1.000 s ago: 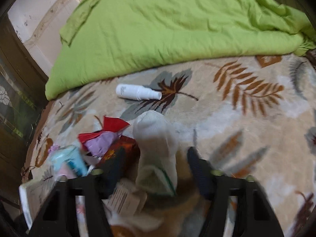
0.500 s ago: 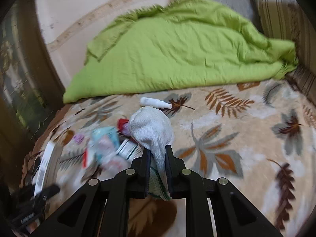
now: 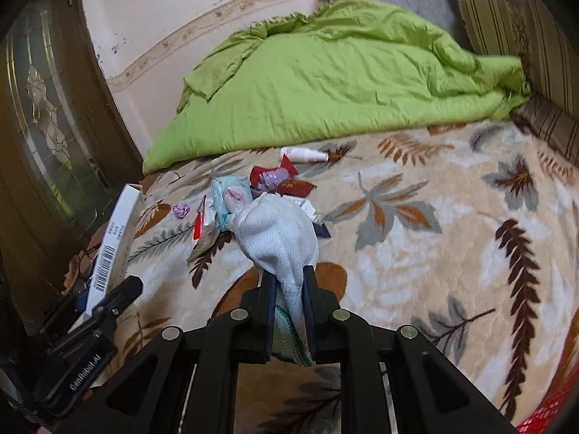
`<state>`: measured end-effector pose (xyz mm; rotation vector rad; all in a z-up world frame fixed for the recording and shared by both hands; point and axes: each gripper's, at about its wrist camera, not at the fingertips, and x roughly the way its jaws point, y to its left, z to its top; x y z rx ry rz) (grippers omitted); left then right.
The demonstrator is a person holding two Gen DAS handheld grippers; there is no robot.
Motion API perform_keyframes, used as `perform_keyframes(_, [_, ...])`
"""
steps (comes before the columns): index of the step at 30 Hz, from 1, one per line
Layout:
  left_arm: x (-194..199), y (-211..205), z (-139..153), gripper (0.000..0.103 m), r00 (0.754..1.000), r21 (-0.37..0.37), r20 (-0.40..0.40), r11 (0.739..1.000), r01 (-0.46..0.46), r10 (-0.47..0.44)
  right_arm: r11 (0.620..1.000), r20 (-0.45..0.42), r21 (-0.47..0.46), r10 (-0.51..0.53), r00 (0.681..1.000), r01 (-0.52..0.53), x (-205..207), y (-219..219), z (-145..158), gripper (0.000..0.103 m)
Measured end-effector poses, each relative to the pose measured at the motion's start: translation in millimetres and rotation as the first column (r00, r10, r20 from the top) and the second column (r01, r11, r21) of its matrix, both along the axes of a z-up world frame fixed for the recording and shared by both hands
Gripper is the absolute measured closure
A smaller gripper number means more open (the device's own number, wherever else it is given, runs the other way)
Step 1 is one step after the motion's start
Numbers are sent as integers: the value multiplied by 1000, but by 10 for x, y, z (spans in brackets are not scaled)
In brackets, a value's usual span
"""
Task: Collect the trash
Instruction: 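Grasp the white sock with the right tool while the left tool holds the medicine box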
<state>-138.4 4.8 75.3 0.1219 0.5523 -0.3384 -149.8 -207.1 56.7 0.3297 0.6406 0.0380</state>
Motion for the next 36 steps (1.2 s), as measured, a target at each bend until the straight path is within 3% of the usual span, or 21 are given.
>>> perform_keyframes(4, [21, -9, -30, 65, 1000, 5, -11, 1000, 0, 0, 999, -22, 40, -6, 1000, 7, 32, -65, -46, 88])
perform_keyframes(36, [73, 10, -70, 65, 999, -1, -35, 1000, -11, 11, 1000, -25, 21, -3, 1000, 3, 34, -35, -46, 88])
